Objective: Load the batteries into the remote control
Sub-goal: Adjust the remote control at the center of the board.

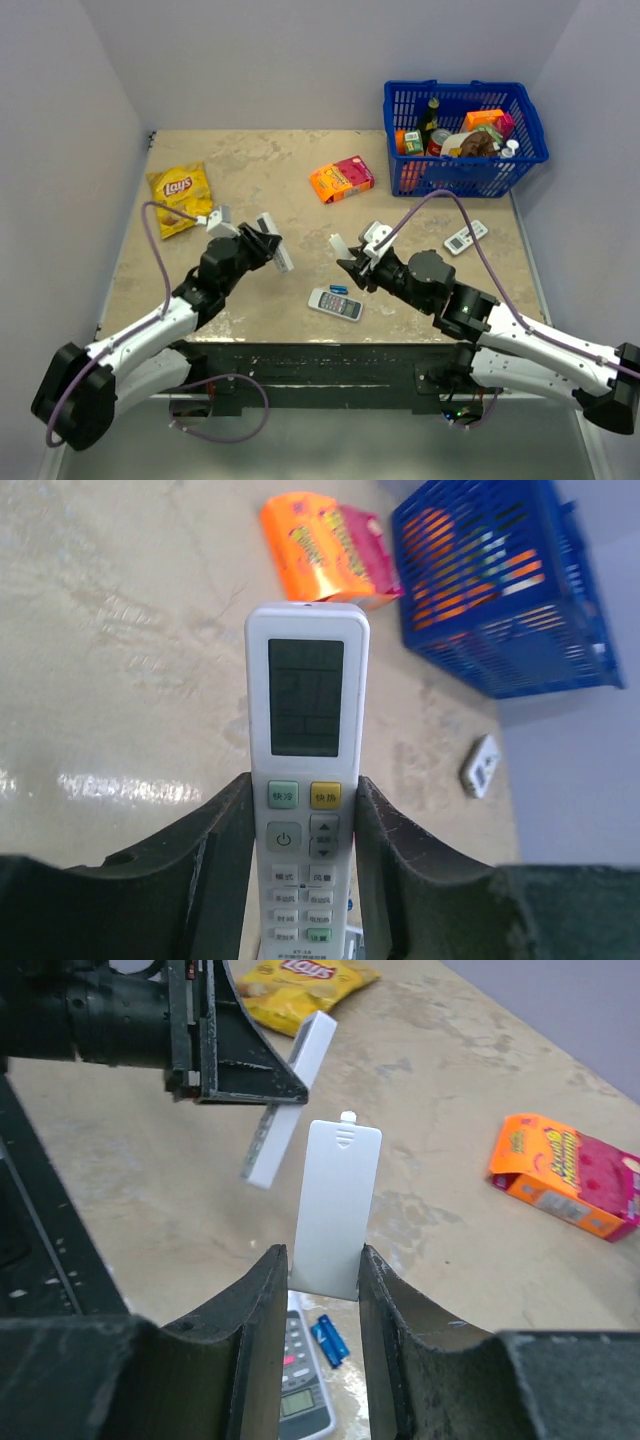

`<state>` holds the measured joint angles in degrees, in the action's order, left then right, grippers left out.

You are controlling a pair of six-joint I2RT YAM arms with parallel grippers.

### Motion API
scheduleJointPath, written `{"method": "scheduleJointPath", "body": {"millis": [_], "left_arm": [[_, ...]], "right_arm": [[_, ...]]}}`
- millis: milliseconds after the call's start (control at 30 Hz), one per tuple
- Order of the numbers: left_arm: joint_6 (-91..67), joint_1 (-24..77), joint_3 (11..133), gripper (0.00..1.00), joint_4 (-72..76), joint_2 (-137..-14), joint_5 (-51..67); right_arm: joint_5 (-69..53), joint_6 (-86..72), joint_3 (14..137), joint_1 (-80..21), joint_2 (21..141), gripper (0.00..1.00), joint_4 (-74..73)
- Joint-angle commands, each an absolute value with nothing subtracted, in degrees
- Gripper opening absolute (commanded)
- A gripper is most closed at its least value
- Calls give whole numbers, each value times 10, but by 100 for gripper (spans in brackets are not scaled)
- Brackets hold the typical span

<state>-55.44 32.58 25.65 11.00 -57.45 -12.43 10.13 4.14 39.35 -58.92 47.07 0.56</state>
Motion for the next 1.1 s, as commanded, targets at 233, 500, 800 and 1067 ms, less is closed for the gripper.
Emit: {"method": "scheduleJointPath", "body": {"millis": [233, 500, 800, 1067], "left_arm": [[-587, 172, 50, 0, 960, -681, 217], [-618, 148, 137, 0, 1088, -806, 349], [-605, 149, 183, 0, 1088, -715, 349], [-619, 149, 192, 0, 1087, -612, 348]], "right_arm": [[-30, -32, 541, -589, 526, 4, -160], [-42, -47, 572, -589, 553, 4, -191], [-51, -65, 558, -588, 542, 3, -172], [-134, -96, 535, -588, 533, 3, -108]]}}
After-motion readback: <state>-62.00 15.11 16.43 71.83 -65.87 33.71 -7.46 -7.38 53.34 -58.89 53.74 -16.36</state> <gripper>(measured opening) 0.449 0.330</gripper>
